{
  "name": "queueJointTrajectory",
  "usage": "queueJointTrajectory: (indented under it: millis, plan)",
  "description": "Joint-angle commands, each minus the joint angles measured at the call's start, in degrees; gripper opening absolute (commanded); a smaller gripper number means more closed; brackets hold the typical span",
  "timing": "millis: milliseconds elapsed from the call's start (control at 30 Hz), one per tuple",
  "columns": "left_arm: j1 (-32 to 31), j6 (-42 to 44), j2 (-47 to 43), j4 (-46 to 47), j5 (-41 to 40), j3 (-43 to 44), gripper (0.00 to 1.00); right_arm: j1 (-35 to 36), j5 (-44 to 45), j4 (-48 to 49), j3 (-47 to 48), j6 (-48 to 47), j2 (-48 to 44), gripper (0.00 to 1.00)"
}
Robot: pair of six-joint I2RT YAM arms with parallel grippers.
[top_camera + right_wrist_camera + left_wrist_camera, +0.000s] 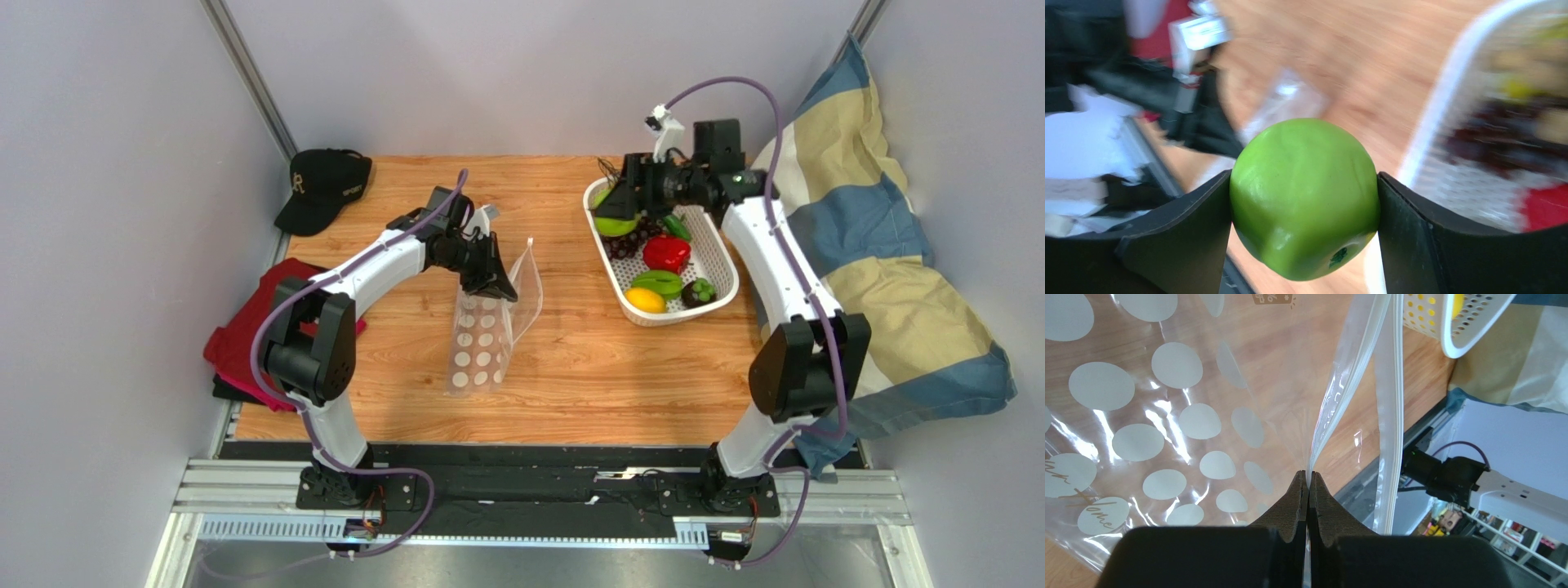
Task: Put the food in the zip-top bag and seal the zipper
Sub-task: Place the fake fruit in the zipper food storage bag.
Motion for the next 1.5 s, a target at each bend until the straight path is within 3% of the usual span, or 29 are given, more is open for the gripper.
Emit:
queueJointTrajectory:
  millis: [0, 133, 267, 400, 667, 967, 1000, 1100, 1133, 1233, 1467]
  plan:
    - [-0.1, -2.8, 0.5, 3.8, 5.4, 0.4, 0.0, 8.1, -11.1, 33.9, -11.3, 30.7, -6.3, 0.0]
    - [-0.1, -4.2, 0.3, 5.9, 7.6, 0.0, 0.0, 15.4, -9.9, 48.2, -22.3, 35.1, -7.7, 0.0]
    - [-0.1, -6.1, -0.3, 8.5, 9.5, -0.9, 0.0, 18.9, -8.5, 51.2, -26.9, 31.4, -6.8, 0.0]
    - [0.7, -8.0, -1.2, 10.7, 11.7, -2.7, 0.0, 20.0, -8.1, 46.3, -29.9, 23.0, -5.6, 0.0]
    - [1.9, -13.0, -2.5, 17.8, 16.0, -5.8, 0.0, 22.3, 0.3, 26.0, -32.5, -7.2, -6.0, 0.0]
    - [1.7, -13.1, -3.1, 18.4, 19.3, -6.3, 0.0, 27.3, 10.7, 14.6, -22.2, -13.5, 0.7, 0.01]
    - [1.7, -13.1, -3.2, 18.4, 19.5, -6.5, 0.0, 28.4, 11.1, 12.0, -21.0, -13.5, 1.0, 0.04]
    - [1.7, -13.0, -3.5, 18.3, 20.1, -6.6, 0.0, 28.9, 9.4, 9.0, -16.6, -10.9, 1.0, 0.39]
    - [1.8, -13.0, -3.6, 18.3, 20.3, -6.6, 0.0, 28.9, 8.9, 8.4, -15.9, -10.6, 0.4, 0.63]
    - [2.1, -13.2, -4.4, 18.3, 20.8, -6.5, 0.0, 28.9, 7.1, 4.4, -12.9, -10.9, -2.2, 0.93]
    - [2.9, -14.8, -6.2, 19.2, 22.5, -7.0, 0.0, 28.1, 5.9, -4.5, -8.5, -12.2, -7.5, 0.99]
